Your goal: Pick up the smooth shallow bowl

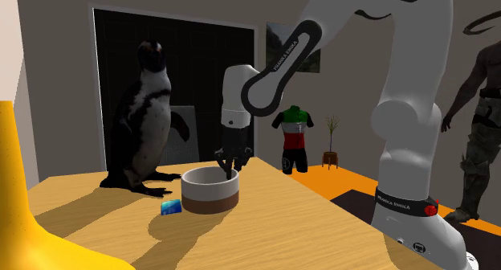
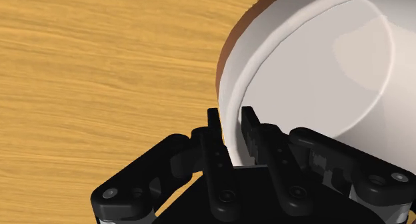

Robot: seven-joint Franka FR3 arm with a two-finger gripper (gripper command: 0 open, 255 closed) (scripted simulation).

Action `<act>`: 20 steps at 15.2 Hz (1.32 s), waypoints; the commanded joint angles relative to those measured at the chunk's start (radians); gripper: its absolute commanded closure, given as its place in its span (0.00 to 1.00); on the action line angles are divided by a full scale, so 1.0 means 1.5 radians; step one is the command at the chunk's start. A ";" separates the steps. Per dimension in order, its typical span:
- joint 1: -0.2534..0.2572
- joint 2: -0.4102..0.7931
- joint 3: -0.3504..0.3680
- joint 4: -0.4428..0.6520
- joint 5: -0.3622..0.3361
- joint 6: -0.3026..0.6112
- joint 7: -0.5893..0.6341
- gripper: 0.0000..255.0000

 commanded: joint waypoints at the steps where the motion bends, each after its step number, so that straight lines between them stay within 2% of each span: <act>1: 0.000 0.000 0.000 0.000 0.000 0.001 0.000 1.00; 7: 0.000 0.000 0.000 -0.001 0.000 0.001 0.000 1.00; 13: 0.012 -0.055 -0.009 0.013 0.057 -0.058 -0.045 1.00; 20: 0.024 -0.108 -0.025 0.038 0.097 -0.128 -0.078 1.00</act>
